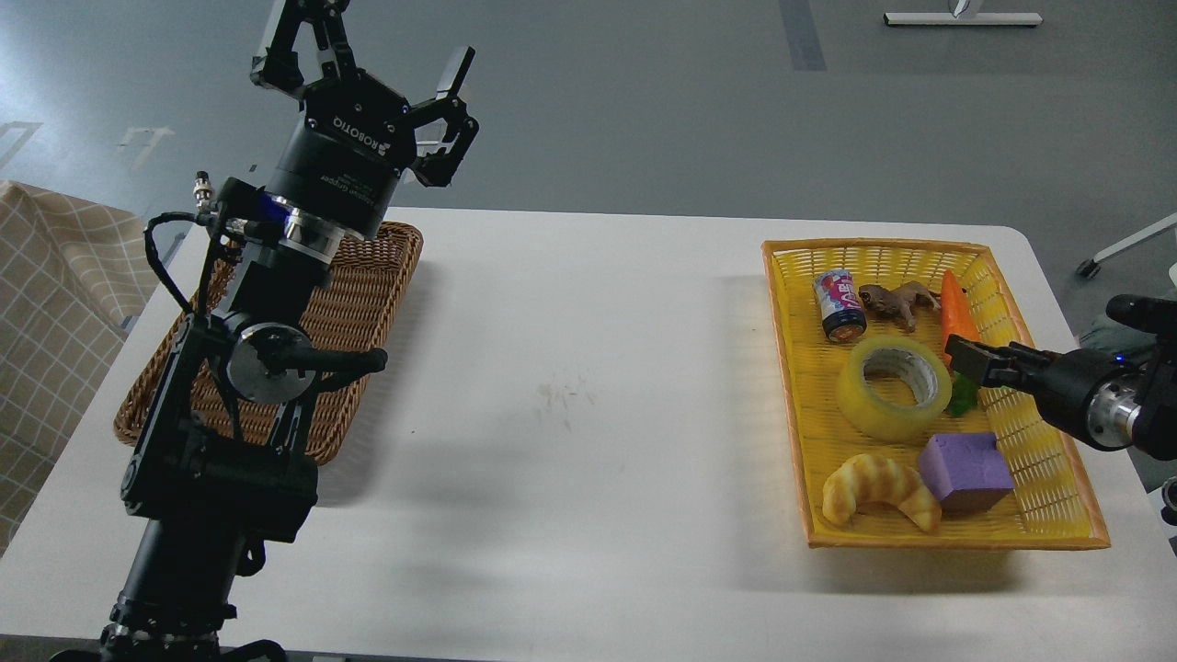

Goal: Place and transfer tape with both arms
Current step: 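Reach the right gripper into the tray toward the tape roll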

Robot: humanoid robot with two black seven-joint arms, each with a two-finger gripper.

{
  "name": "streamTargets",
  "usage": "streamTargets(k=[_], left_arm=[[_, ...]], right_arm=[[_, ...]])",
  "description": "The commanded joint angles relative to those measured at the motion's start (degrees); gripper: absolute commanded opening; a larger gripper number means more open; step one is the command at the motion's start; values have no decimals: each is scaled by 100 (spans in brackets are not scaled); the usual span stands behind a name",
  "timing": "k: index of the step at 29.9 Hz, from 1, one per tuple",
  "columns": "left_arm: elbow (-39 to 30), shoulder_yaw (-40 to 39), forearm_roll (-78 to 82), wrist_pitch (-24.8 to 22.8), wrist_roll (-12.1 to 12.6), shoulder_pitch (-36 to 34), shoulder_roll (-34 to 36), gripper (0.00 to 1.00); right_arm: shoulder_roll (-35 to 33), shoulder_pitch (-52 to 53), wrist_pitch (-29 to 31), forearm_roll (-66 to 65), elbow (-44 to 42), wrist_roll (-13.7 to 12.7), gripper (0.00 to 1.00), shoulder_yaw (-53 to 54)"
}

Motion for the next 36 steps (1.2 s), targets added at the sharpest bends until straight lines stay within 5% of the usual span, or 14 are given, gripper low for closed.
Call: streamTargets(k=[1,30,36], left_arm=[[25,-21,0,0,0,9,0,98],[25,-21,26,158,9,27,0,98],[25,-30,26,158,0,27,0,98]], right_arm=[[114,46,0,9,-104,9,74,-58],[352,195,0,-18,-588,18,71,-348],[343,204,0,-27,-597,9,63,-462]])
